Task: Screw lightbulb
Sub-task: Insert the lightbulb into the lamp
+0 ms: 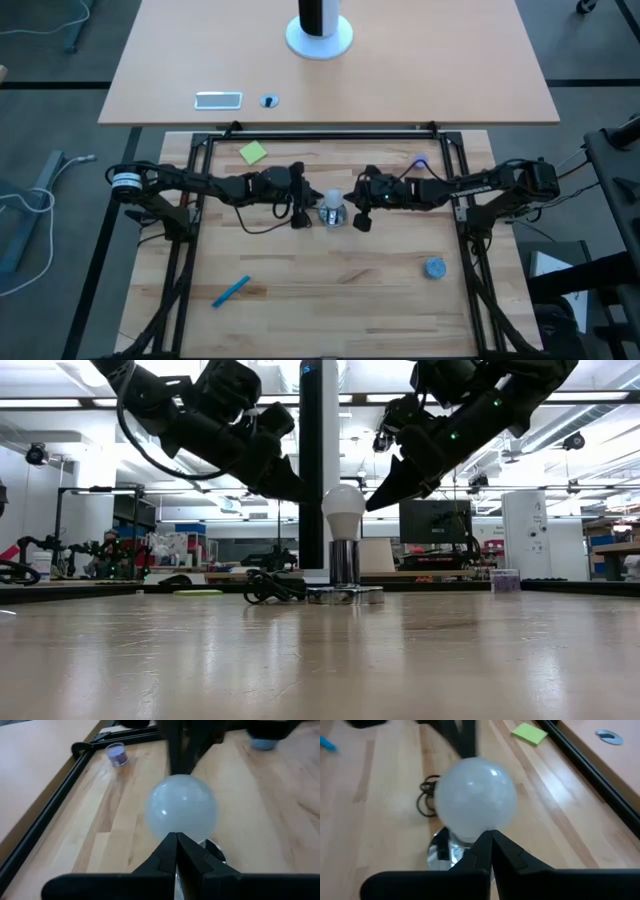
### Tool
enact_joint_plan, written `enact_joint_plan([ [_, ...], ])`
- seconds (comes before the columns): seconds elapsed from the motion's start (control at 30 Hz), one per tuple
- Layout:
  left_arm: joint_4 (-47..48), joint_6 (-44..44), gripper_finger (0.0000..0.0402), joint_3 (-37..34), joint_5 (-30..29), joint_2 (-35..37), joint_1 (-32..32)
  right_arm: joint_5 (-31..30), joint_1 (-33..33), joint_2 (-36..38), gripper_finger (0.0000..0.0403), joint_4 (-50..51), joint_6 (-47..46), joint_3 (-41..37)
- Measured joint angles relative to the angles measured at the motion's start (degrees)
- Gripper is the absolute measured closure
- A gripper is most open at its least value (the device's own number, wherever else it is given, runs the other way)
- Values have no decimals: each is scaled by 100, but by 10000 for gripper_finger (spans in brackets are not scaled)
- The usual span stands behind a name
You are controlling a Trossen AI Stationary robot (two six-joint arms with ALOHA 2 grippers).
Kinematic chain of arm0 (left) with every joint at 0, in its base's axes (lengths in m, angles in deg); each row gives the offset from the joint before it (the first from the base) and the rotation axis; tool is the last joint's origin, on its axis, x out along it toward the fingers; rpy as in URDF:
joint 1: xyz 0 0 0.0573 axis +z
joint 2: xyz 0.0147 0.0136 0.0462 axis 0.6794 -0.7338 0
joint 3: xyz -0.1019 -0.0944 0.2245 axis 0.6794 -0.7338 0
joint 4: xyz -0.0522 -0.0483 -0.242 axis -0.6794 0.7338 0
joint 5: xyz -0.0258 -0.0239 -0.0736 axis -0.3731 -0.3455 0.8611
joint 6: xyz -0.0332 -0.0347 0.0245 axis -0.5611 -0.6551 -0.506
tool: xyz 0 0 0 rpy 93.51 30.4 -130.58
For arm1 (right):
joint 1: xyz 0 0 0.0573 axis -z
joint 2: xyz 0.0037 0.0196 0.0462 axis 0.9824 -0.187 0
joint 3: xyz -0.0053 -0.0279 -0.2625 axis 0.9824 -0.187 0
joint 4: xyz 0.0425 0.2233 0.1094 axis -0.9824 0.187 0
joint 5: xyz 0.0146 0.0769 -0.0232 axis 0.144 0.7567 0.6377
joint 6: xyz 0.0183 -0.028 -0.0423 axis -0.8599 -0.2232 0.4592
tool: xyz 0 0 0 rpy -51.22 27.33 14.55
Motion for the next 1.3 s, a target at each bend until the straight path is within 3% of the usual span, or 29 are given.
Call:
enact_joint_plan([
  [0.33, 310, -42, 402, 0, -260, -20, -7, 50, -112, -2, 403, 28, -65, 5],
  [0.53, 1234, -126, 402, 2, -241, 296, -8, -159, -107, 30, 403, 372, -128, 9],
  [0.73, 1163, -107, 402, 0, 845, 424, -13, -391, -49, 31, 403, 199, 0, 9],
  [0.93, 476, -105, 402, 0, 799, 234, -2, -302, -44, 31, 403, -92, 115, 9],
  [1.1, 457, -143, 402, 0, 260, 121, -5, -159, -46, 31, 403, -103, 89, 9],
  [1.3, 449, -146, 402, 0, 94, 85, -9, 2, -81, 31, 403, -94, -18, 7],
])
